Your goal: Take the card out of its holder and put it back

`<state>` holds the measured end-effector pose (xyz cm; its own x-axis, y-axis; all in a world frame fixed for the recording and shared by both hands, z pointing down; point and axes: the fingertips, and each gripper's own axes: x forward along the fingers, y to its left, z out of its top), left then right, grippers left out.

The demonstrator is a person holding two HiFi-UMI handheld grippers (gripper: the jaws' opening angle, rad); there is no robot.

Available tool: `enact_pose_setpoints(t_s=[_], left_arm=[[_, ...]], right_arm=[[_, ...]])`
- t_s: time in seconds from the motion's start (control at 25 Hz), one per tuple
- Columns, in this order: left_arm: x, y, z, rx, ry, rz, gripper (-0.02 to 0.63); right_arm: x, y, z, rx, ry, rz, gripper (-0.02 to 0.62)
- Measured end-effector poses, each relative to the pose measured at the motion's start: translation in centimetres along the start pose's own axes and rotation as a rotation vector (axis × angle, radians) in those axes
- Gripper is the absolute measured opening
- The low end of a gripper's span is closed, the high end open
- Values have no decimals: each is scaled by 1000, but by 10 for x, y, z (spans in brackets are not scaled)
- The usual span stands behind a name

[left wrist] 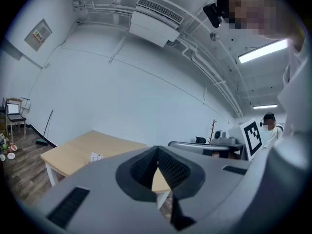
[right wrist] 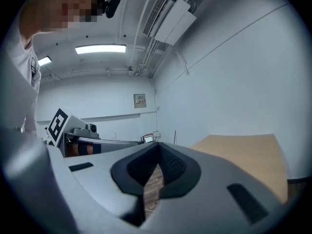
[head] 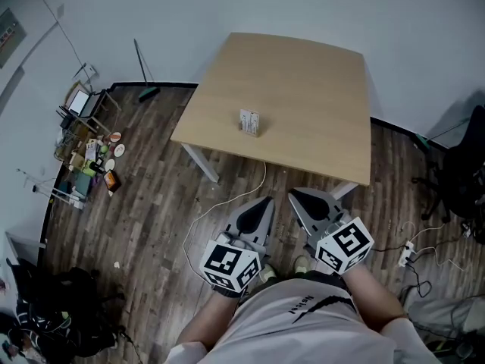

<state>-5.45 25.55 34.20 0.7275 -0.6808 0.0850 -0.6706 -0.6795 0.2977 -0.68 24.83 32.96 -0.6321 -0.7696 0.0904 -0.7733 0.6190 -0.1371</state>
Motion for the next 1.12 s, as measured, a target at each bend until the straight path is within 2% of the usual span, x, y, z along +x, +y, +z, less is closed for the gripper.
enact_pose_setpoints(t_s=[0.08, 0.24, 0.28, 0.36, 0.56, 0.68, 0.8, 0.96, 1.04, 1.12], left_arm=[[-5, 9, 1, -8, -4, -16, 12], [-1, 59, 17, -21, -7, 44, 12], [6, 62, 18, -25, 6, 36, 12], [20, 50, 12, -32, 35, -3, 12], [18, 17, -7, -34, 58, -55, 12], [29, 20, -7, -33, 60, -63, 12], [20, 6, -13, -25, 58, -59, 12], [21, -26, -27, -11, 54, -103, 12], [41, -15, -23, -7, 51, -108, 12], [58, 8, -14, -4, 44, -75, 12]], right_arm=[[8, 6, -2, -16, 2, -17, 14], [59, 1, -13, 1, 47, 22, 14], [63, -4, -11, 16, 43, 11, 14], [53, -14, -4, 49, 22, -25, 14], [14, -7, -20, 65, 14, -62, 14], [16, -19, -23, 74, 14, -76, 14], [3, -10, -26, 86, 9, -60, 14], [-34, -12, -25, 35, -26, -83, 14], [-23, -35, -25, 33, -16, -100, 14], [3, -55, -23, 50, 2, -78, 14]])
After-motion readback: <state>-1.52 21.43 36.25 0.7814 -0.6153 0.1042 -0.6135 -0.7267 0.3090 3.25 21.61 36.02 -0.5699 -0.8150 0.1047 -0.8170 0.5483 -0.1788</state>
